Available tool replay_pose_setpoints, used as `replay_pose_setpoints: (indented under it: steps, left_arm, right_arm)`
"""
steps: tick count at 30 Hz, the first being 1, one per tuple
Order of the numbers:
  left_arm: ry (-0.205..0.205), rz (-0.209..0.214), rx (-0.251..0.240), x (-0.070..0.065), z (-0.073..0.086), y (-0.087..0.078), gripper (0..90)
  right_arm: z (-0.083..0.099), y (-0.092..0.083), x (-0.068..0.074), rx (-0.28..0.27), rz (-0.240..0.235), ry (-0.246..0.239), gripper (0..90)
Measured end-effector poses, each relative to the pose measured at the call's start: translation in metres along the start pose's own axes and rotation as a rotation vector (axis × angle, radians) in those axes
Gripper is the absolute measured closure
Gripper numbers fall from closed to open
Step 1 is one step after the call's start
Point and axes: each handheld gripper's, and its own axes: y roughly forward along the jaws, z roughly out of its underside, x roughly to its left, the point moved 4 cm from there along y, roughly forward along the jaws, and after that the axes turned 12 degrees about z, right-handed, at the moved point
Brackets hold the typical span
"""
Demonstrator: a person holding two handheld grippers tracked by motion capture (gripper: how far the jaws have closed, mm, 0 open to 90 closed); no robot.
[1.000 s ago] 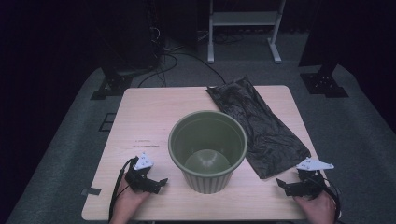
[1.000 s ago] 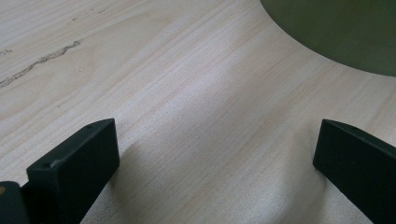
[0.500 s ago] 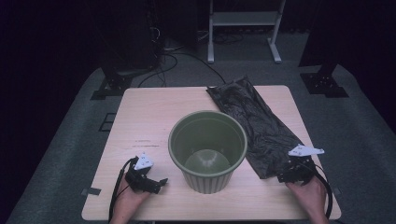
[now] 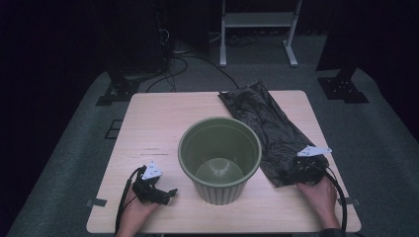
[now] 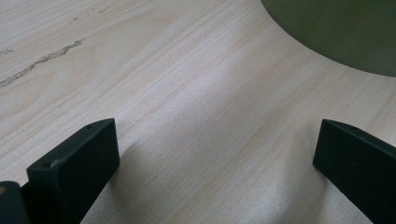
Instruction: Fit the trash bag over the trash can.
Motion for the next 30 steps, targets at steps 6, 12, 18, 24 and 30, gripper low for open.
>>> replay_pose_setpoints:
  steps: [6,12,18,24,30]
  left_arm:
    - [0.0,0.0,0.0,0.0,0.0,0.0,0.0]
    - [0.0,0.0,0.0,0.0,0.0,0.0,0.0]
    - [0.0,0.0,0.0,0.0,0.0,0.0,0.0]
    - [0.0,0.0,0.0,0.0,0.0,0.0,0.0]
    - [0.0,0.0,0.0,0.0,0.0,0.0,0.0]
  right_arm:
    - [0.0,-0.002,-0.001,-0.012,-0.002,0.003,40.7]
    - [0.0,-0.006,0.001,-0.014,-0.014,-0.005,73.6]
    - [-0.001,-0.006,0.003,-0.01,-0.021,-0.016,89.3]
    - [0.002,-0.013,0.005,0.005,-0.038,-0.013,89.3]
    - [0.008,-0.026,0.013,0.0,-0.054,-0.019,89.3]
